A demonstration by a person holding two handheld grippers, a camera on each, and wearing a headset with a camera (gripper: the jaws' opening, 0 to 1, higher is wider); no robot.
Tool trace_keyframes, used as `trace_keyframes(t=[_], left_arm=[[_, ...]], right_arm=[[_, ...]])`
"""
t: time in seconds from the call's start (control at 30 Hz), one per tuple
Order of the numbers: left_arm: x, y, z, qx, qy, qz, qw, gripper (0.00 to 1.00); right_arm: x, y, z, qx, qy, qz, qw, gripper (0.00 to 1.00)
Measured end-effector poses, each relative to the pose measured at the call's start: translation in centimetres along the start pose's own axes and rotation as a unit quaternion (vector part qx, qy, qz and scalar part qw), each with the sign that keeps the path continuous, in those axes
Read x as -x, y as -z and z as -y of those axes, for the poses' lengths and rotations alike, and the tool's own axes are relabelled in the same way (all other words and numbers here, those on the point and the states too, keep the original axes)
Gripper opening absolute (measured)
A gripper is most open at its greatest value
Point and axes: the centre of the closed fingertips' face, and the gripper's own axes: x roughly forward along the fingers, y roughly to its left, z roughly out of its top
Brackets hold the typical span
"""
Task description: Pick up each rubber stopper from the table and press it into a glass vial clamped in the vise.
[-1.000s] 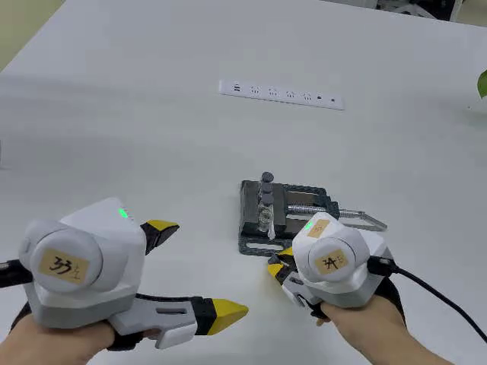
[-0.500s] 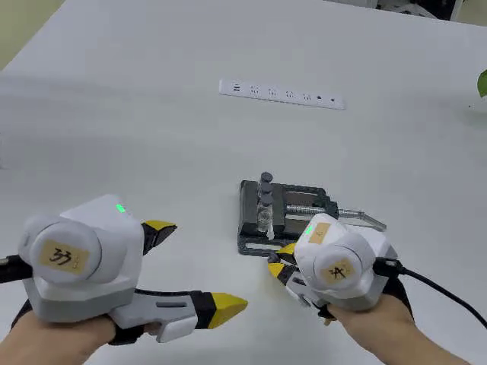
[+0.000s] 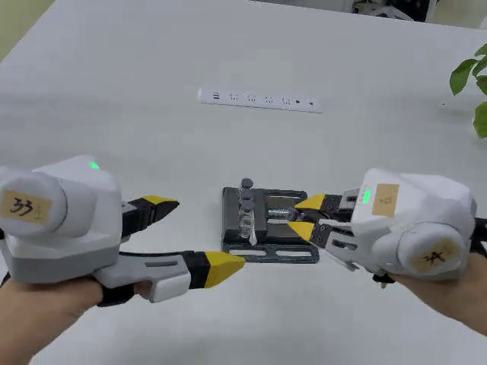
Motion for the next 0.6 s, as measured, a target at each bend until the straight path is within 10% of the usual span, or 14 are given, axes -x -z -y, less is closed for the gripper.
trace_keyframes(t=[0.2, 0.6], left_arm=[[-1.0, -2.5, 1.2, 0.023, 0.039, 0.014, 0.9989, 0.67], [-2.2, -5.2, 3.8, 0.070, 0.110, 0.037, 0.9908, 0.49]], right_arm=[[2.8, -2.8, 1.2, 0.081, 0.004, 0.017, 0.9965, 0.05], [4.6, -5.3, 0.0, 0.231, 0.012, 0.014, 0.9728, 0.05]])
